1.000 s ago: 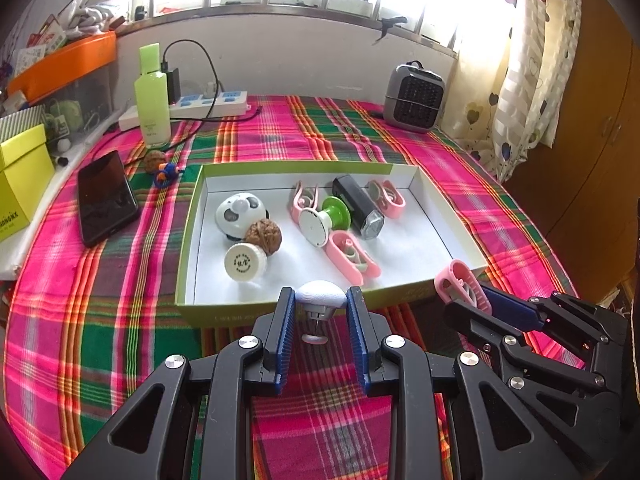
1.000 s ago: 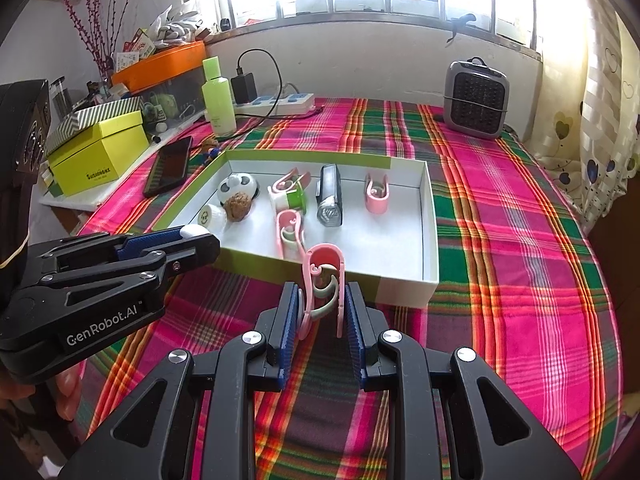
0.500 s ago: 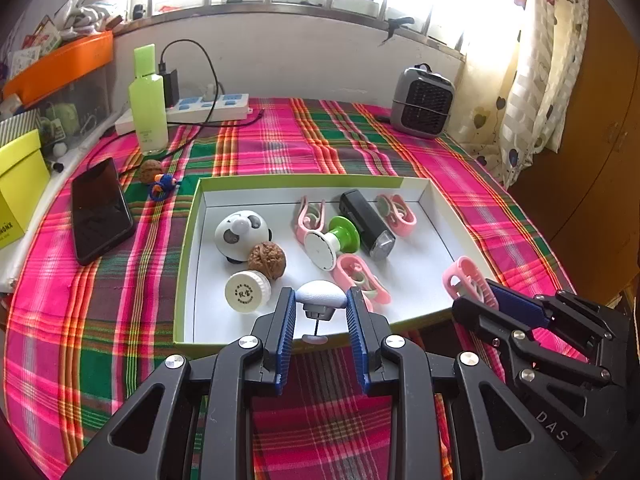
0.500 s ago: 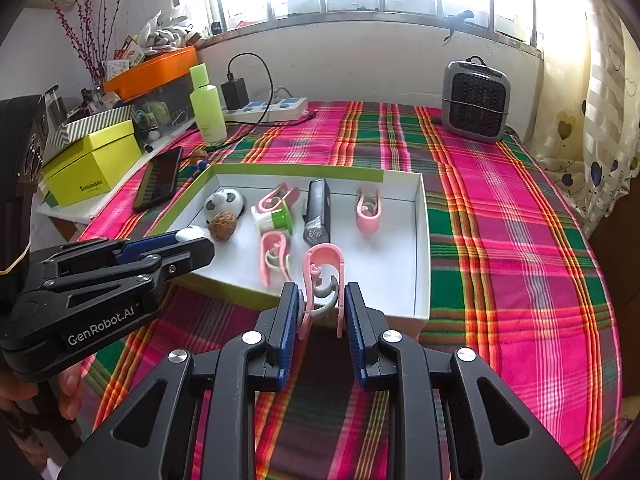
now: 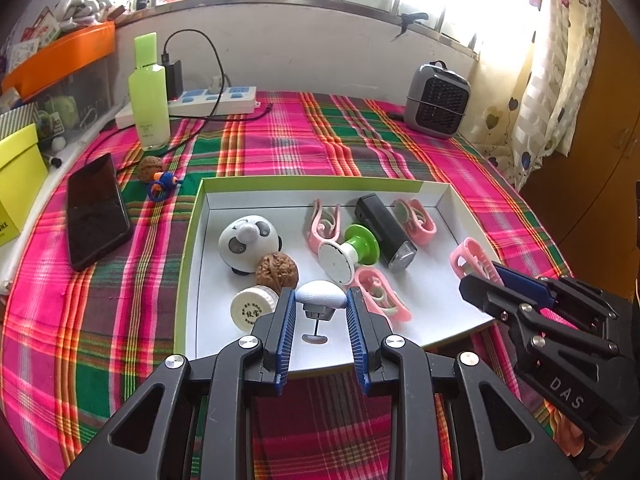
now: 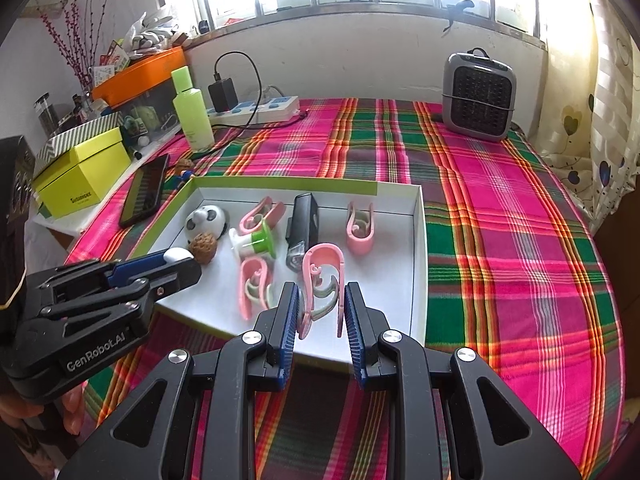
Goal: Organize objects
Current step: 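Carry the mushroom gadget and pink clip over the white box with both tools, then open both tools to set the mushroom gadget and pink clip in the box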
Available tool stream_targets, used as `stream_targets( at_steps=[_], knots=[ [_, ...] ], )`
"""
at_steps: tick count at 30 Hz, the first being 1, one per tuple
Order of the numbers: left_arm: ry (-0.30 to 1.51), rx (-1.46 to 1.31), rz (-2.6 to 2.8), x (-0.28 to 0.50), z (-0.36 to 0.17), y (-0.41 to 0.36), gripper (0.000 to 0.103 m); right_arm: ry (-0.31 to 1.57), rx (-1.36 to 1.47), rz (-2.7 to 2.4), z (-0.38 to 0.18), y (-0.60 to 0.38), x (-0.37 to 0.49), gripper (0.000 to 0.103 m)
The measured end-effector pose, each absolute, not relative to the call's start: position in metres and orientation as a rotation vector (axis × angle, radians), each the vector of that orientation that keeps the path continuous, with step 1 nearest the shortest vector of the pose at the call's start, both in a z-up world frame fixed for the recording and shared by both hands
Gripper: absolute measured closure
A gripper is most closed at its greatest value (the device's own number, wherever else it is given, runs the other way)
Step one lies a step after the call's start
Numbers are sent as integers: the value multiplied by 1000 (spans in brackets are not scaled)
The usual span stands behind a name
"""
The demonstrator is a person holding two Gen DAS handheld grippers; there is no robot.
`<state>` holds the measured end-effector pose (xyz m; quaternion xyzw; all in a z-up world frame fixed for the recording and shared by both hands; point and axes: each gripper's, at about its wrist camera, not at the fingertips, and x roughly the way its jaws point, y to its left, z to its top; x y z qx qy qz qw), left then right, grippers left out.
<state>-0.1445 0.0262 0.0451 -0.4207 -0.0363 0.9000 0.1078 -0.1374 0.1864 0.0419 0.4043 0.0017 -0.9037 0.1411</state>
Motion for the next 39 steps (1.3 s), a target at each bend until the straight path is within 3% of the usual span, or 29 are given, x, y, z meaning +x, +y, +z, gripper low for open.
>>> stream_targets(
  at_steps=[39],
  knots=[
    [-67, -1330, 2614, -168, 22, 38, 79, 42, 1284, -2564, 14, 187, -185, 78]
  ],
)
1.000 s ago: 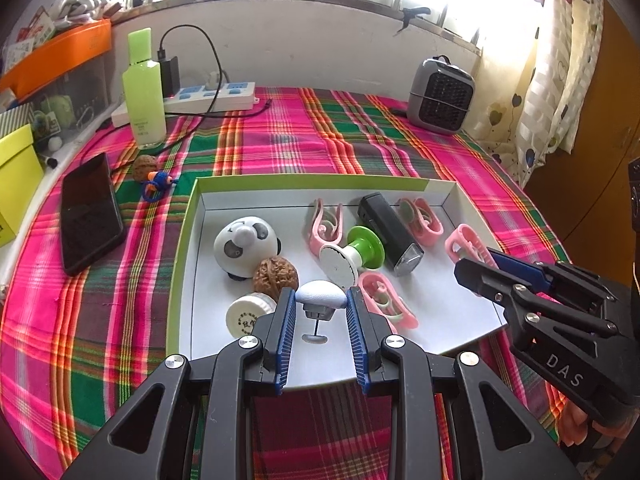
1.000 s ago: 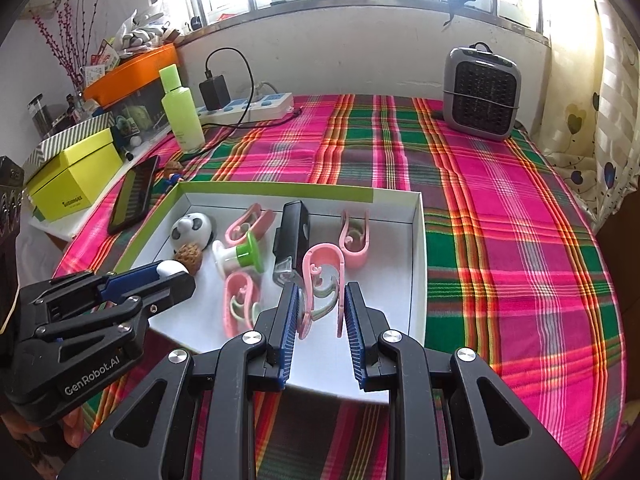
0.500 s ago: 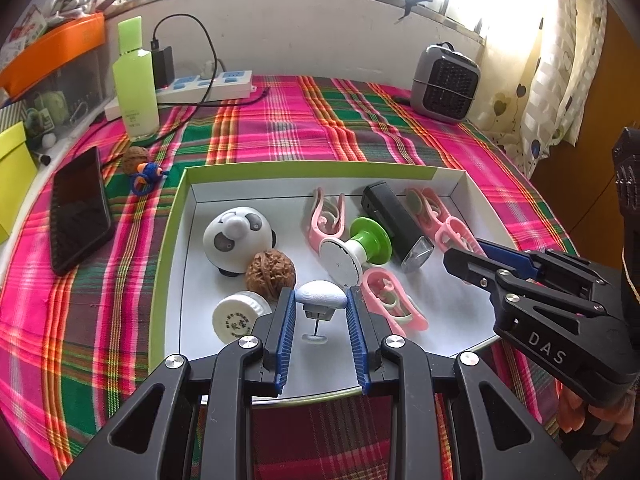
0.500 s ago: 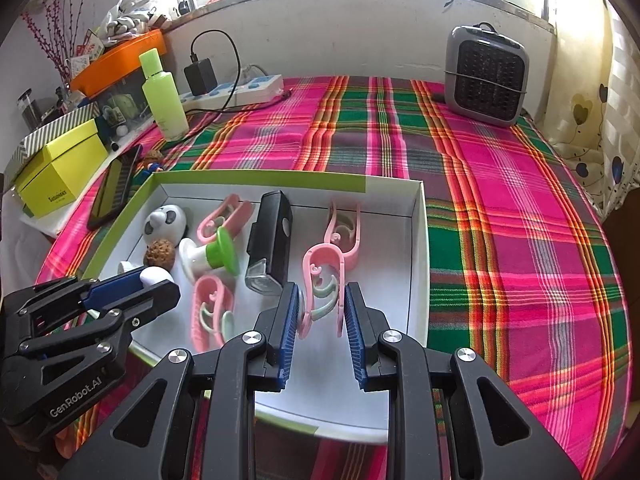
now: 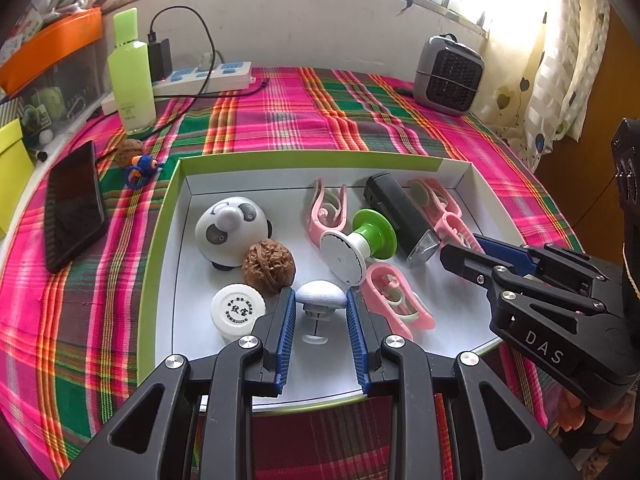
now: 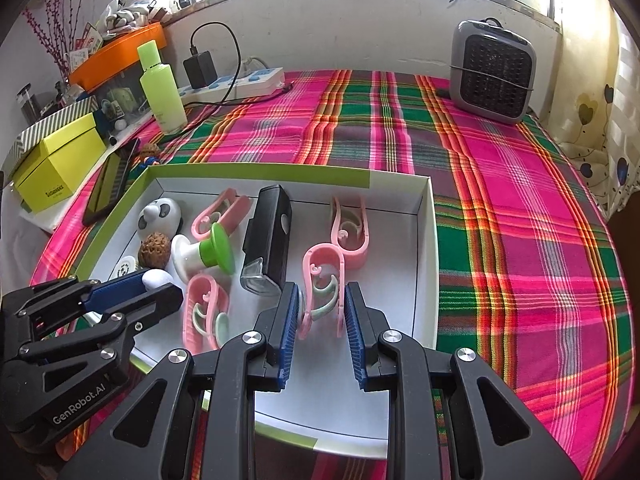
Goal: Organize objects
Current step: 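Open both tools to set the mushroom gadget and pink clip in the box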
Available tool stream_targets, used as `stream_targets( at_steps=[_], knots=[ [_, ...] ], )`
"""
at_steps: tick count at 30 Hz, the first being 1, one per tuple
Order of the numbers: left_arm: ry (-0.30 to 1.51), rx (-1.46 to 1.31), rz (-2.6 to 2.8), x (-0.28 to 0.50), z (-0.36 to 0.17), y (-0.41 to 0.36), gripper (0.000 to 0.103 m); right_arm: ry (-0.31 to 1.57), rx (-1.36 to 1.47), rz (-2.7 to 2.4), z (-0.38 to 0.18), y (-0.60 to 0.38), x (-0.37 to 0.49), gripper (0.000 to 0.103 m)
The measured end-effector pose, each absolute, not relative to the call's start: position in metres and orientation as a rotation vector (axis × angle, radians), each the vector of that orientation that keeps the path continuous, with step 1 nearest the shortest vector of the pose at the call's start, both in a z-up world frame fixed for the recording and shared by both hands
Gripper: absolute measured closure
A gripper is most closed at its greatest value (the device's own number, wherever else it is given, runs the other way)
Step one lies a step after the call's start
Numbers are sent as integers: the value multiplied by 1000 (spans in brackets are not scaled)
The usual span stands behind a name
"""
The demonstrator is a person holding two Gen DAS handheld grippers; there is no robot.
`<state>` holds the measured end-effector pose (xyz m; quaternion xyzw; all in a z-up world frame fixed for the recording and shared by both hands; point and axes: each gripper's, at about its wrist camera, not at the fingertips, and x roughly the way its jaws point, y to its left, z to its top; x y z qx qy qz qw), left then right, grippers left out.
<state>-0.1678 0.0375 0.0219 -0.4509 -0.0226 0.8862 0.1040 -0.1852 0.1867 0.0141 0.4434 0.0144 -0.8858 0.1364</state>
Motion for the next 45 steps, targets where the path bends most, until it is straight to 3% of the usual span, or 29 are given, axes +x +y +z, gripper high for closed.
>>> stream_targets(
  at_steps=[29, 33, 45],
  knots=[
    [-80, -1338, 2609, -169, 22, 37, 78, 56, 1281, -2574, 13, 185, -183, 76],
    [-69, -1330, 2613, -166, 22, 38, 72, 43, 1273, -2579, 14, 185, -181, 66],
    [-57, -1312, 2634, -157, 29, 37, 61, 32, 1251, -2598, 21, 186, -170, 65]
  ],
)
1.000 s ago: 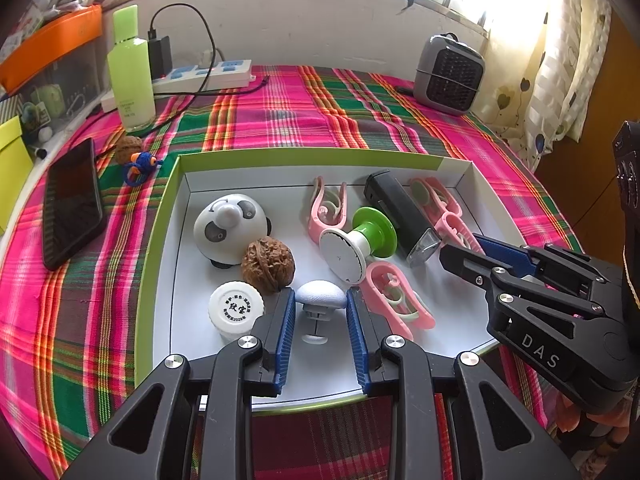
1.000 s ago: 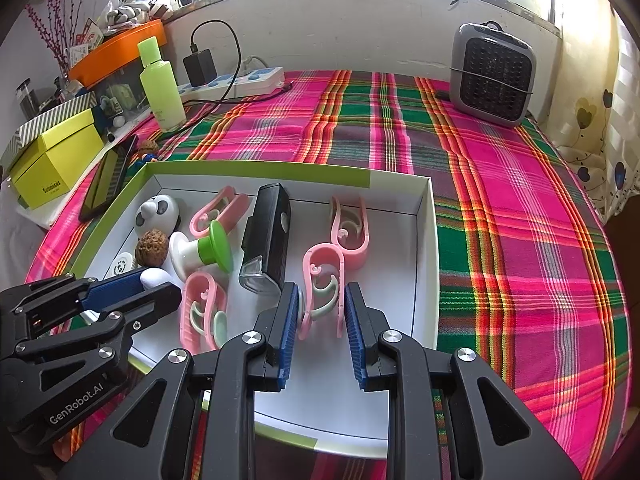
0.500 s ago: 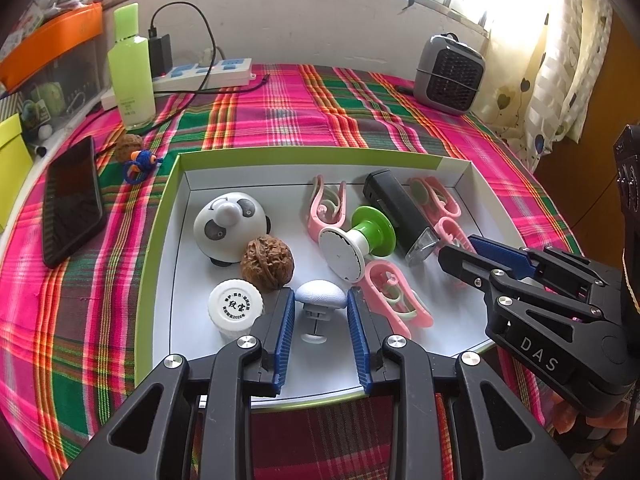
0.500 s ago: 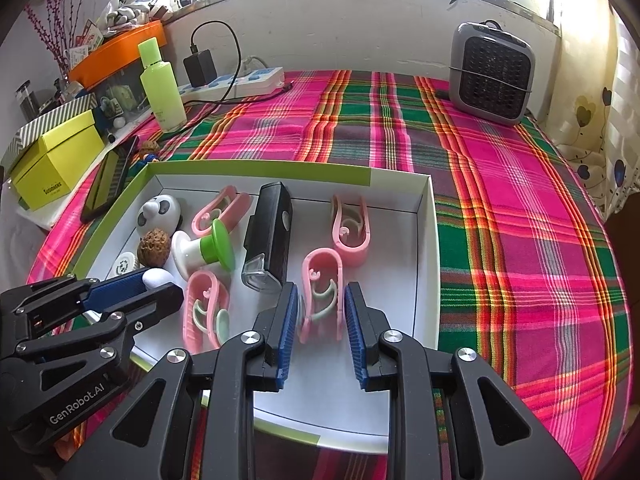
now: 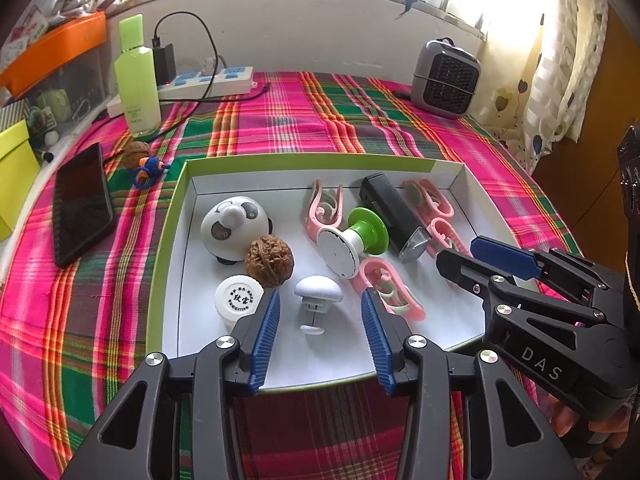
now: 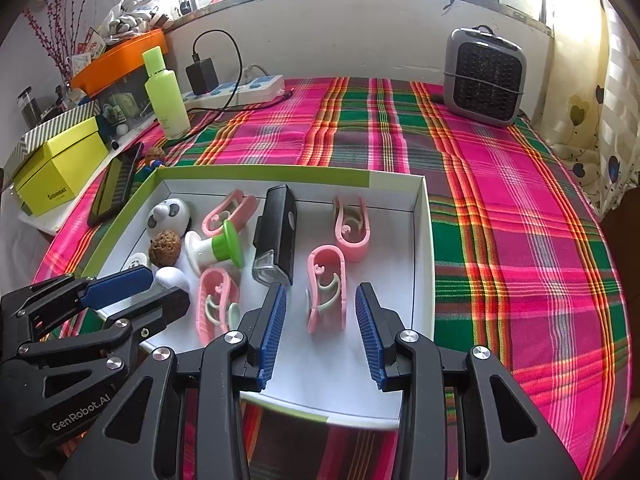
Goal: Organize objects
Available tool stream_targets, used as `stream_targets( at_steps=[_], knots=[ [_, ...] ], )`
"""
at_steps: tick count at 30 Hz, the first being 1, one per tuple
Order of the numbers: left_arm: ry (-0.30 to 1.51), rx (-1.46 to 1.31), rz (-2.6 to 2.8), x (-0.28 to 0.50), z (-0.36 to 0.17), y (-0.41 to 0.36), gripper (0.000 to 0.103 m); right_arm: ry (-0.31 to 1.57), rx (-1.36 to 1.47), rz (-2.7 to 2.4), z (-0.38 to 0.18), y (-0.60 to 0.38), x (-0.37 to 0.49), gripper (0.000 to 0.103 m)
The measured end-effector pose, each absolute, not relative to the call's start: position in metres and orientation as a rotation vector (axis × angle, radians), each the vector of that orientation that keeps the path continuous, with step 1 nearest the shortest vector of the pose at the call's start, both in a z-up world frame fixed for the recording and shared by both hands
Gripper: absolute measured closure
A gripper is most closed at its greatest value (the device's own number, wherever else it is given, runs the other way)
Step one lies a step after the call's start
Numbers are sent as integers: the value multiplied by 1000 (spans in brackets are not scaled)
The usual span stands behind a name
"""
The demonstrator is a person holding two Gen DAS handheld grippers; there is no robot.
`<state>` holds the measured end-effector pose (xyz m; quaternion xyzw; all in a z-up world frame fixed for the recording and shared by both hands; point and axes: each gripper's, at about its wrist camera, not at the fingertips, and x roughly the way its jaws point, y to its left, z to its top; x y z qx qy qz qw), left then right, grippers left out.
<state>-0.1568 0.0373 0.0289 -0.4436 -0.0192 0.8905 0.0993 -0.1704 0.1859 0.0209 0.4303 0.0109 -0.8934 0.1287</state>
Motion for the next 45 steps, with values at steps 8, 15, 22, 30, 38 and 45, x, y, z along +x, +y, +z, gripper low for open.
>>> stream_targets(
  at_steps=[8, 15, 22, 30, 38, 45],
  knots=[
    [-47, -1270, 2689, -141, 41, 33, 60, 37, 1190, -2628, 36, 184, -151, 65],
    [-45, -1235, 2724, -121, 49, 29, 60, 54, 1148, -2648, 43, 181, -126, 65],
    [-51, -1225, 2735, -102, 50, 27, 60, 47, 1117, -2672, 46, 181, -103, 65],
    [-36, -1217, 2764, -81, 48, 26, 60, 30, 1104, -2681, 44, 181, -82, 56],
    [-9, -1251, 2776, -64, 36, 27, 59, 25, 1169, -2673, 29, 181, -66, 55],
    [-22, -1286, 2773, -54, 27, 24, 59, 43, 1224, -2673, 15, 181, -56, 55]
  ],
)
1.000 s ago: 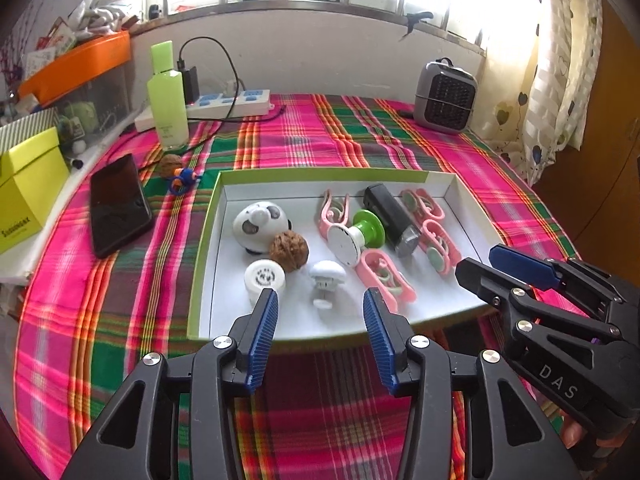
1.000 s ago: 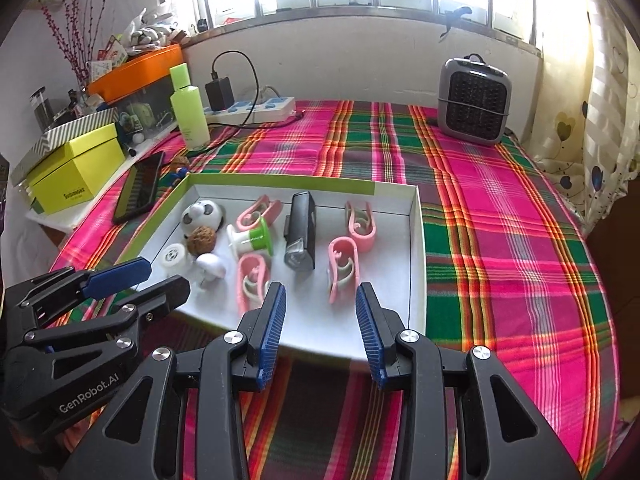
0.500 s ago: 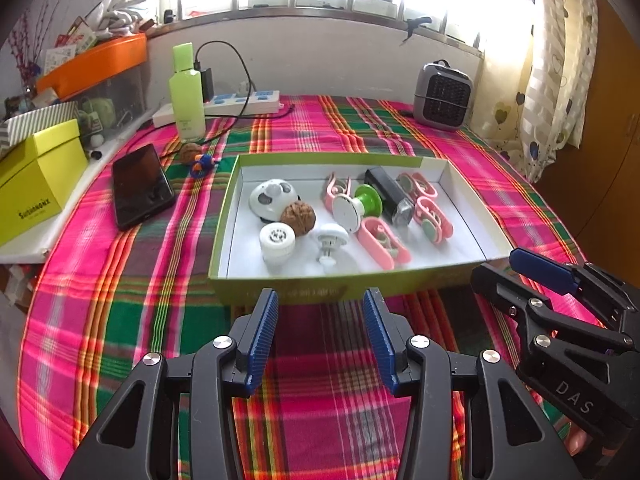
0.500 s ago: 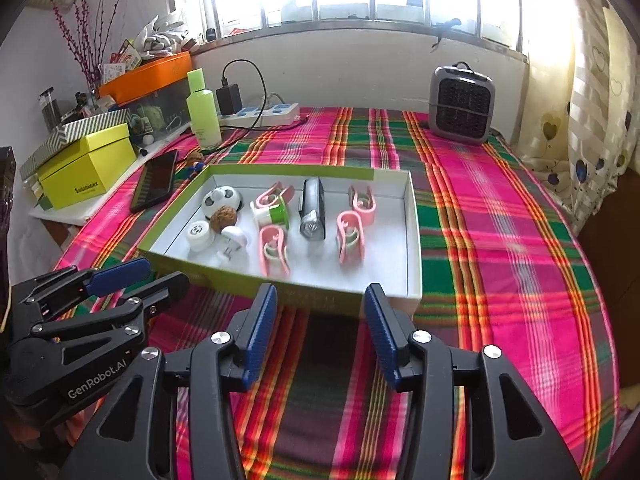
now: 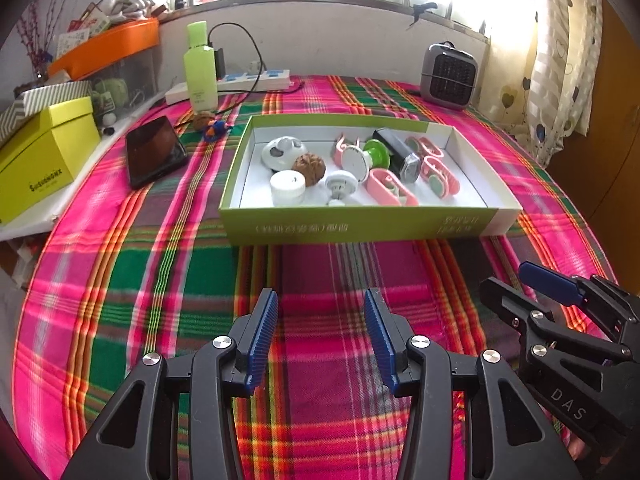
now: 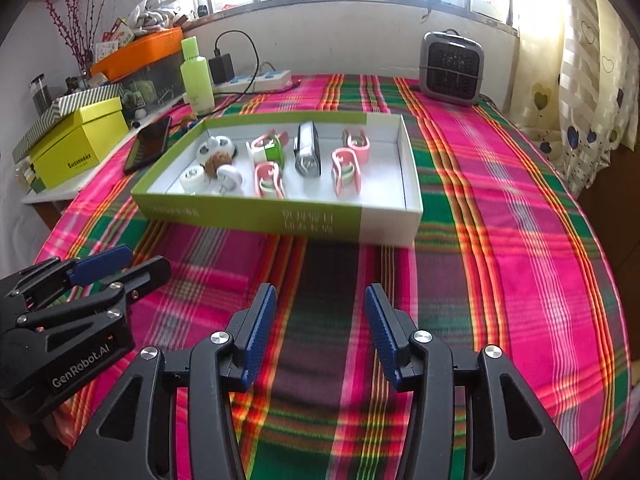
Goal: Organize objects
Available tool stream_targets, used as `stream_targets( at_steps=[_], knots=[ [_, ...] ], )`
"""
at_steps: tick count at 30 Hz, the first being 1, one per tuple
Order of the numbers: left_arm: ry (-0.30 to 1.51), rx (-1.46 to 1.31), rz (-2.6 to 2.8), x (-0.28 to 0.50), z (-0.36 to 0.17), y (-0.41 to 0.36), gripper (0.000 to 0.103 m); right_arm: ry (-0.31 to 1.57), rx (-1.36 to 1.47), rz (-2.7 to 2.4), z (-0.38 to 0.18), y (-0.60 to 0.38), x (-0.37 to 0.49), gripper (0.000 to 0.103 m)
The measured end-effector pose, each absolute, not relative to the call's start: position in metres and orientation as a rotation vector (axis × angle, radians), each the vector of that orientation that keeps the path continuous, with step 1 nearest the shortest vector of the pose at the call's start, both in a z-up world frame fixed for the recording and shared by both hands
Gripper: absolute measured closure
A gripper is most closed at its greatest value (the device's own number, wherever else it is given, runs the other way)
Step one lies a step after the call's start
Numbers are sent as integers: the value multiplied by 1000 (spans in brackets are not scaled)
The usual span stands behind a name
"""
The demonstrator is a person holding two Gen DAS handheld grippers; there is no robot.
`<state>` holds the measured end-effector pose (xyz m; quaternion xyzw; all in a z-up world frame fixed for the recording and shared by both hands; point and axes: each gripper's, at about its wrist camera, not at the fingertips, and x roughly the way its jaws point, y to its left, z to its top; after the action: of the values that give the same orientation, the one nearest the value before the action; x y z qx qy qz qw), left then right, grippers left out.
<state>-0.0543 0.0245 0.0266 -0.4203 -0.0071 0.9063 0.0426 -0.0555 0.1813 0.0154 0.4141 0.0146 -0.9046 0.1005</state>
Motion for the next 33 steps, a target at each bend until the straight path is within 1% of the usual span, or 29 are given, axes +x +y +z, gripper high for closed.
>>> stream_targets(
  at_steps=[11, 18, 19, 22, 23, 25, 33],
  knots=[
    [16, -1329, 2763, -48, 14, 29, 59, 55, 1272, -2698, 6, 183, -47, 55],
    [22, -1316, 2775, -47, 13, 30, 55, 59, 1296, -2713, 4, 184, -48, 54],
    [24, -1316, 2776, -48, 13, 31, 55, 61, 1296, -2712, 4, 184, -48, 53],
    [21, -1315, 2772, -47, 12, 30, 52, 82, 1309, -2715, 3, 182, -48, 43],
    [21, -1314, 2768, -47, 12, 31, 51, 88, 1310, -2712, 3, 181, -48, 42],
    [27, -1314, 2764, -48, 12, 32, 49, 91, 1311, -2713, 3, 181, -49, 42],
    [36, -1317, 2766, -48, 12, 33, 47, 92, 1317, -2721, 3, 182, -50, 39]
  ],
)
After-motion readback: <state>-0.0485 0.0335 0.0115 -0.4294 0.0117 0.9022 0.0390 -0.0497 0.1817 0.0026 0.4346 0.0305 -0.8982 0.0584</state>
